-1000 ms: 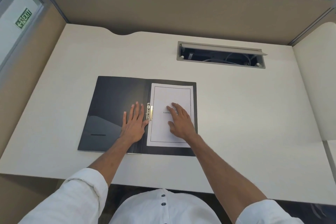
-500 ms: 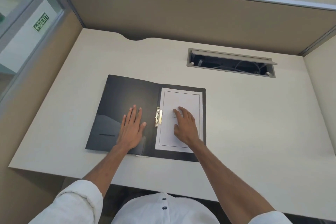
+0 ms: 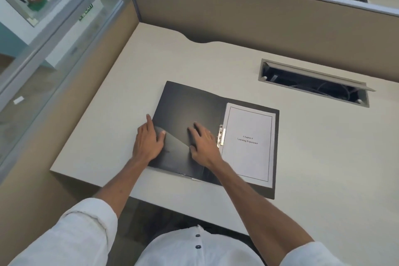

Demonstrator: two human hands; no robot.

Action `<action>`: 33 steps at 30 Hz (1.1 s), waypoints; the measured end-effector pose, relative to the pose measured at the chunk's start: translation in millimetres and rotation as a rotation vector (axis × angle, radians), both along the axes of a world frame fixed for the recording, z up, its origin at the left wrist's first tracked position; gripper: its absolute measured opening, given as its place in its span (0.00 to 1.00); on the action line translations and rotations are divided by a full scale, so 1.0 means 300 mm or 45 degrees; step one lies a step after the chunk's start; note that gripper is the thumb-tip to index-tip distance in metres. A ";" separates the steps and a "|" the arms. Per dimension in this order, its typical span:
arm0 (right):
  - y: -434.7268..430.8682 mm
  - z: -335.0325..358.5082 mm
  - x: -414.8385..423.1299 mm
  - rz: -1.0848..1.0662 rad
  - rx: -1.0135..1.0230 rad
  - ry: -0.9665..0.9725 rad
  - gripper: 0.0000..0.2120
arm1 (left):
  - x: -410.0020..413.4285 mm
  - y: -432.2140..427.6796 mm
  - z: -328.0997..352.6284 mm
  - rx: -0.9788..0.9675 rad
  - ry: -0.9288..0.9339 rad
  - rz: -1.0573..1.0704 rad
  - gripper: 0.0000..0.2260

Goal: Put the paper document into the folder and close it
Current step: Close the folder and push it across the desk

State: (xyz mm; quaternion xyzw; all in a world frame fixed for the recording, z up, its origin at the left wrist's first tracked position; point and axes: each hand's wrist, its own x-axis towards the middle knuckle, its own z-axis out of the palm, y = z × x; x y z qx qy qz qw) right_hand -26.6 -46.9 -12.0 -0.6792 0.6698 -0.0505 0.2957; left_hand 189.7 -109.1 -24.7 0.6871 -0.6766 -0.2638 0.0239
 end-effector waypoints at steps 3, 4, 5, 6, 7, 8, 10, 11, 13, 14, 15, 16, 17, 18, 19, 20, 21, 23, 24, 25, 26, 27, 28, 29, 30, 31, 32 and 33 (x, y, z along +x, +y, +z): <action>0.002 -0.004 0.032 -0.038 0.045 -0.023 0.36 | 0.020 -0.009 0.010 -0.032 0.014 0.007 0.35; 0.004 -0.003 0.038 -0.050 0.045 -0.028 0.36 | 0.028 -0.009 0.013 -0.075 0.000 -0.026 0.34; 0.006 -0.001 0.041 -0.062 0.039 -0.030 0.37 | 0.037 -0.009 0.018 -0.120 -0.011 -0.065 0.33; 0.007 0.004 0.042 -0.077 0.032 -0.035 0.37 | 0.046 -0.010 0.023 -0.164 -0.013 -0.101 0.32; 0.009 0.010 0.042 -0.093 0.028 -0.046 0.37 | 0.055 -0.011 0.030 -0.209 -0.008 -0.129 0.30; 0.010 0.018 0.041 -0.111 0.025 -0.070 0.38 | 0.064 -0.010 0.040 -0.260 0.005 -0.152 0.28; 0.011 0.034 0.035 -0.163 0.032 -0.193 0.39 | 0.084 -0.007 0.062 -0.389 0.083 -0.187 0.24; 0.011 0.045 0.030 -0.209 0.042 -0.295 0.39 | 0.093 -0.005 0.074 -0.459 0.150 -0.212 0.23; 0.014 0.068 0.016 -0.346 0.057 -0.536 0.38 | 0.100 -0.006 0.105 -0.538 0.312 -0.279 0.22; 0.018 0.079 0.007 -0.426 0.049 -0.647 0.37 | 0.097 -0.009 0.125 -0.540 0.402 -0.303 0.22; 0.023 0.089 -0.001 -0.505 0.034 -0.737 0.35 | 0.090 -0.013 0.147 -0.530 0.486 -0.324 0.22; 0.030 0.099 -0.009 -0.578 0.020 -0.811 0.34 | 0.080 -0.015 0.167 -0.518 0.553 -0.352 0.22; 0.035 0.108 -0.018 -0.641 0.013 -0.878 0.32 | 0.064 -0.015 0.187 -0.513 0.601 -0.392 0.21; 0.042 0.117 -0.028 -0.693 0.009 -0.945 0.31 | 0.045 -0.013 0.204 -0.516 0.635 -0.442 0.21; 0.049 0.123 -0.041 -0.737 0.000 -1.010 0.30 | 0.019 -0.007 0.221 -0.523 0.661 -0.493 0.22; 0.056 0.128 -0.055 -0.780 -0.015 -1.071 0.29 | -0.014 0.002 0.236 -0.530 0.675 -0.539 0.22; 0.063 0.134 -0.074 -0.824 -0.031 -1.128 0.27 | -0.052 0.014 0.247 -0.537 0.680 -0.581 0.23; 0.078 0.149 -0.118 -0.894 -0.053 -1.213 0.23 | -0.139 0.047 0.258 -0.558 0.662 -0.660 0.23; 0.087 0.159 -0.142 -0.917 -0.063 -1.243 0.20 | -0.183 0.067 0.259 -0.566 0.645 -0.693 0.24; 0.097 0.171 -0.167 -0.934 -0.076 -1.270 0.17 | -0.229 0.089 0.257 -0.568 0.632 -0.721 0.24; 0.107 0.184 -0.193 -0.950 -0.093 -1.295 0.15 | -0.273 0.111 0.253 -0.562 0.630 -0.748 0.25; 0.117 0.197 -0.219 -0.966 -0.117 -1.318 0.14 | -0.316 0.132 0.247 -0.545 0.639 -0.778 0.25; 0.128 0.212 -0.247 -0.980 -0.140 -1.338 0.13 | -0.358 0.153 0.239 -0.525 0.650 -0.812 0.25; 0.139 0.227 -0.275 -0.995 -0.157 -1.356 0.14 | -0.397 0.172 0.230 -0.508 0.657 -0.845 0.26; 0.151 0.241 -0.306 -1.012 -0.170 -1.367 0.15 | -0.435 0.192 0.222 -0.491 0.657 -0.873 0.26; 0.165 0.254 -0.339 -1.034 -0.178 -1.361 0.16 | -0.469 0.210 0.214 -0.471 0.651 -0.892 0.26; 0.181 0.268 -0.372 -1.060 -0.177 -1.342 0.18 | -0.499 0.227 0.207 -0.446 0.640 -0.903 0.27; 0.199 0.276 -0.406 -1.089 -0.164 -1.326 0.20 | -0.527 0.242 0.199 -0.423 0.626 -0.912 0.27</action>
